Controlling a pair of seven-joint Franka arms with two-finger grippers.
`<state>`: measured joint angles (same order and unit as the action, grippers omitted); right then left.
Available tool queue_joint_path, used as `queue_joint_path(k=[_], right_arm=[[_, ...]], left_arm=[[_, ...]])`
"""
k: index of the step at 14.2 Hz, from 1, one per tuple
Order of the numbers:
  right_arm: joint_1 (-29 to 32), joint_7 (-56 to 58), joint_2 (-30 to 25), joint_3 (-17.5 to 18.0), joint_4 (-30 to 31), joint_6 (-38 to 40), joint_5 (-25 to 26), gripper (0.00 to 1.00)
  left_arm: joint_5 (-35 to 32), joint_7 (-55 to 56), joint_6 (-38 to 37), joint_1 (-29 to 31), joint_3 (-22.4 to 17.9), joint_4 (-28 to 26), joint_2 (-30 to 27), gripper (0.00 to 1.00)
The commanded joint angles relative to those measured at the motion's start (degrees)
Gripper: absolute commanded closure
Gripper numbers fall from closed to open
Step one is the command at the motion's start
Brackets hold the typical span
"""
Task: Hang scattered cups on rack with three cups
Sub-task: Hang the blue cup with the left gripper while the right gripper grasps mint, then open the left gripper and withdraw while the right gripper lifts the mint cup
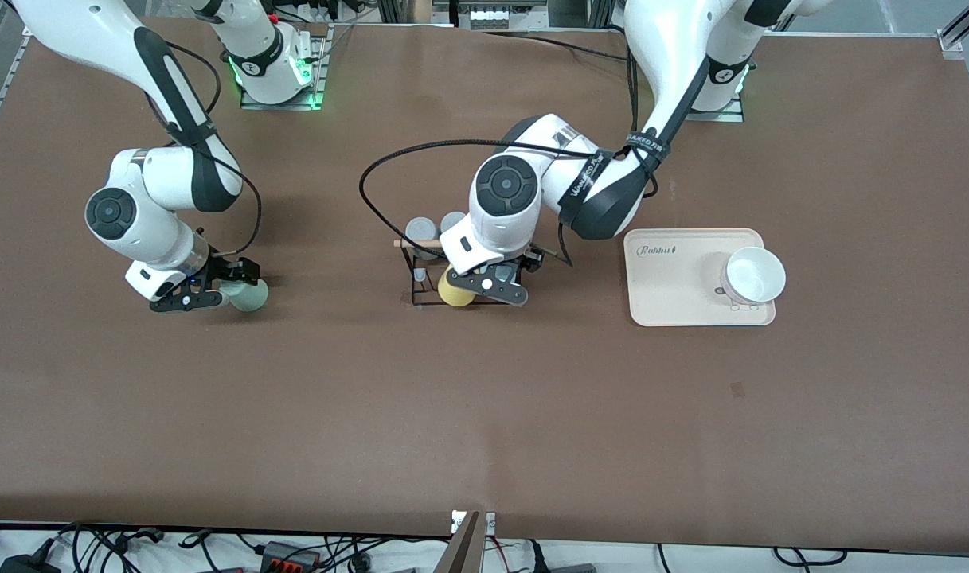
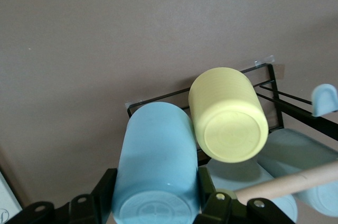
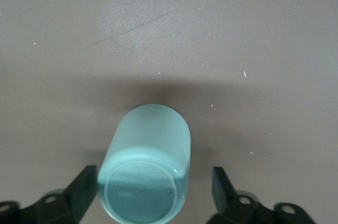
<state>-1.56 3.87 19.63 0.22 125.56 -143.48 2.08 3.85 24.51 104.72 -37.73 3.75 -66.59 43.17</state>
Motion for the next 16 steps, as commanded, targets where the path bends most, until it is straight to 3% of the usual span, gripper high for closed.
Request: queue_joint_path(k=[1, 3, 4, 5, 9, 10, 14, 16], right_arm=[[0.5, 1.4, -0.2, 0.2, 0.6, -1.1, -0.3, 0.20], [0.5, 1.4, -0.2, 0.2, 0.5, -1.1, -0.3, 0.34], [0.5, 1.4, -0.2, 0.2, 0.4, -1.1, -0.3, 0.41], [0.5, 1.4, -0.2, 0.3, 0.4, -1.1, -0.3, 0.46], [0.5, 1.5, -0.9, 0.2, 0.0, -0.7, -0.3, 0.62], [0.4, 1.7, -1.9, 0.2, -0.4, -0.2, -0.2, 0.63], [-0.1, 1.6, -6.9, 0.5, -5.1, 11.4, -0.2, 0.65], [0.0, 0.7, -9.1, 3.0, -7.9, 16.5, -0.3, 0.66]], left_arm=[[0.4, 0.6, -1.7, -0.8, -0.4, 1.3, 1.3, 0.65], [0.4, 0.7, -1.7, -0.4, -0.5, 1.2, 1.7, 0.54], [0.4, 0.7, -1.7, -0.3, -0.6, 1.1, 1.9, 0.33], [0.5, 0.8, -1.7, -0.3, -0.7, 1.0, 1.9, 0.00], [0.8, 0.9, -5.5, 2.6, -0.8, 2.0, -1.4, 0.00], [0.9, 0.9, -7.6, 3.8, -0.8, 2.2, -3.1, 0.00], [-0.2, 0.2, -11.8, 12.8, -1.0, 1.5, -9.8, 0.00], [-0.2, -0.8, -14.5, 18.8, -0.8, 1.6, -10.7, 0.00]])
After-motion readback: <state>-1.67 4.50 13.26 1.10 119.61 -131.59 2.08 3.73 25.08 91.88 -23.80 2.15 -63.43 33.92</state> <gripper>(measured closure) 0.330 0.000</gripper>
